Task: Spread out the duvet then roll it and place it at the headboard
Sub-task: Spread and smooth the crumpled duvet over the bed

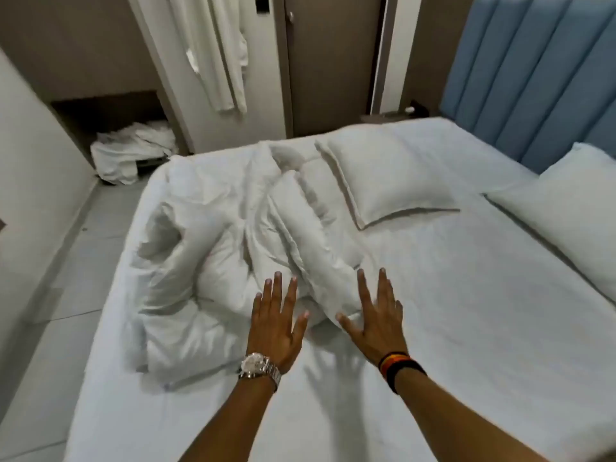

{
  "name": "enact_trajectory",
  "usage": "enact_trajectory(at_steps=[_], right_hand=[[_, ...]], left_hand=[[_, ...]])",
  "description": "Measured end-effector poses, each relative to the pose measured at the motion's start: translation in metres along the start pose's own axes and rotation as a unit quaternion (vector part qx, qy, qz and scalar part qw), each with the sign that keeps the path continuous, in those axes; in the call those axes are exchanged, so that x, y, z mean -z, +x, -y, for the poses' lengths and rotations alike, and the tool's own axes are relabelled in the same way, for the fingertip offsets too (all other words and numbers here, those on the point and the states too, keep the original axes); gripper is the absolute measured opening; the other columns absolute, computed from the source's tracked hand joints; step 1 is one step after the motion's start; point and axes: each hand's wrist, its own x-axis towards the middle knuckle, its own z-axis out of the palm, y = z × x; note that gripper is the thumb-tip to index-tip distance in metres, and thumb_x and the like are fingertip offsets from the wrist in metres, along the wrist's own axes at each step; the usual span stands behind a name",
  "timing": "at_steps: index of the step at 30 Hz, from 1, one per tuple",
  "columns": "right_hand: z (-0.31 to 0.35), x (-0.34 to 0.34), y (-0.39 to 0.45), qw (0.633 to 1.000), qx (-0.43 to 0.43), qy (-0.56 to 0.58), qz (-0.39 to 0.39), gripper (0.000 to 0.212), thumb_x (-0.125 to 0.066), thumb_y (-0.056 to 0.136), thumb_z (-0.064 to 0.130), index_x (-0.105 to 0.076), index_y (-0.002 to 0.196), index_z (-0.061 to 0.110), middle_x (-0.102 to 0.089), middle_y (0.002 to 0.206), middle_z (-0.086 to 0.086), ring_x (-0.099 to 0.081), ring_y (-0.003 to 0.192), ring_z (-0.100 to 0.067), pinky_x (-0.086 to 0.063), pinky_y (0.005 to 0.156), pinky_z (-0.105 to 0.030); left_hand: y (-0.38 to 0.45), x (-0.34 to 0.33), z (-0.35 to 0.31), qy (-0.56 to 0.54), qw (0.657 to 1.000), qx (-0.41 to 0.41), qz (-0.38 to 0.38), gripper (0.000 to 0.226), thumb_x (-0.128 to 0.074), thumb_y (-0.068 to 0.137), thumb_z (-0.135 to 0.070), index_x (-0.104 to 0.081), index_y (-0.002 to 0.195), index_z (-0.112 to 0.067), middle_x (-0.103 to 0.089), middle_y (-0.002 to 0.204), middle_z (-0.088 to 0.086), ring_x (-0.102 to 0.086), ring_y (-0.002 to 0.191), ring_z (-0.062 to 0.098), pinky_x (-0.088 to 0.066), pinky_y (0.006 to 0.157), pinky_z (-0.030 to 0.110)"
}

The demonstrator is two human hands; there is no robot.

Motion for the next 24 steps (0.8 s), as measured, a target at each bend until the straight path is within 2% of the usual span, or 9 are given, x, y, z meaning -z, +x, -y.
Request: enact_trajectory(at_steps=[4,6,8,9,11,14,18,22,24], right_hand=[[-0.030,-0.057,0.040,0.999,0.040,-0.019,0.002,0.107,-0.048,0.085,0.088,0.010,0.164,0.045,0.018,0.174,-0.009,-0.003,0.160,-0.039,-0.016,0.118,-0.071],[-0.042,-0.079,0.059,0.999,0.044,-0.025,-0.004,0.113,-0.049,0.080,0.090,0.010,0.164,0.044,0.008,0.175,-0.014,-0.011,0.159,-0.040,-0.018,0.117,-0.072],[-0.052,-0.091,0.077,0.999,0.047,-0.014,-0.006,0.117,-0.054,0.077,0.089,0.012,0.163,0.045,-0.006,0.173,-0.019,-0.026,0.154,-0.040,-0.030,0.114,-0.068],[-0.056,-0.096,0.085,0.999,0.048,0.002,0.002,0.117,-0.059,0.078,0.085,0.014,0.162,0.047,-0.017,0.171,-0.019,-0.038,0.148,-0.039,-0.040,0.110,-0.063],[-0.060,-0.101,0.096,0.997,0.044,0.049,0.031,0.114,-0.067,0.083,0.066,0.017,0.159,0.053,-0.042,0.156,-0.015,-0.062,0.118,-0.035,-0.057,0.088,-0.048],[-0.053,-0.101,0.096,0.995,0.028,0.077,0.061,0.110,-0.065,0.087,0.040,0.021,0.153,0.062,-0.060,0.118,-0.007,-0.065,0.078,-0.029,-0.056,0.064,-0.039],[-0.033,-0.082,0.068,0.986,-0.014,0.159,0.053,0.101,-0.059,0.089,0.034,0.012,0.155,0.064,-0.062,0.103,-0.001,-0.063,0.078,-0.025,-0.058,0.072,-0.043],[-0.012,-0.043,0.023,0.969,-0.039,0.243,0.017,0.099,-0.062,0.089,0.030,0.001,0.157,0.064,-0.069,0.111,0.002,-0.065,0.088,-0.017,-0.057,0.081,-0.033],[-0.004,-0.021,-0.003,0.962,-0.049,0.269,0.001,0.099,-0.063,0.088,0.026,-0.004,0.157,0.066,-0.071,0.115,0.005,-0.063,0.086,-0.010,-0.055,0.079,-0.026]], left_hand=[[0.042,-0.066,-0.002,-0.024,0.999,0.035,0.021,0.067,-0.021,0.106,-0.052,-0.003,0.166,-0.028,0.001,0.174,0.005,0.005,0.160,0.019,-0.004,0.129,0.047],[0.059,-0.088,0.004,-0.023,0.999,0.040,0.019,0.067,-0.018,0.106,-0.052,-0.006,0.166,-0.026,-0.007,0.174,0.007,0.001,0.160,0.020,-0.003,0.128,0.048],[0.069,-0.101,0.015,0.002,1.000,0.025,0.010,0.065,-0.015,0.106,-0.052,-0.008,0.166,-0.027,-0.012,0.173,0.008,-0.001,0.160,0.022,0.001,0.128,0.045],[0.074,-0.107,0.018,0.015,1.000,0.018,0.008,0.065,-0.016,0.106,-0.051,-0.009,0.166,-0.027,-0.014,0.173,0.009,-0.002,0.160,0.022,0.002,0.128,0.044],[0.080,-0.114,0.022,0.034,0.999,0.010,0.006,0.064,-0.016,0.107,-0.050,-0.012,0.166,-0.027,-0.016,0.172,0.011,-0.004,0.160,0.024,0.002,0.128,0.044],[0.082,-0.115,0.023,0.039,0.999,0.009,0.006,0.064,-0.016,0.107,-0.050,-0.014,0.166,-0.026,-0.017,0.172,0.012,-0.005,0.160,0.024,0.003,0.128,0.044],[0.076,-0.097,0.016,0.008,1.000,0.021,0.021,0.063,-0.011,0.107,-0.052,-0.009,0.166,-0.030,-0.017,0.172,0.009,-0.003,0.160,0.023,0.001,0.128,0.048],[0.066,-0.061,-0.004,-0.033,0.998,0.026,0.046,0.062,-0.006,0.106,-0.057,-0.006,0.165,-0.038,-0.013,0.173,0.009,-0.006,0.160,0.028,-0.003,0.127,0.054],[0.056,-0.043,-0.019,-0.056,0.996,0.014,0.060,0.062,-0.005,0.105,-0.059,-0.006,0.164,-0.041,-0.006,0.174,0.007,-0.005,0.160,0.029,-0.004,0.127,0.055]])
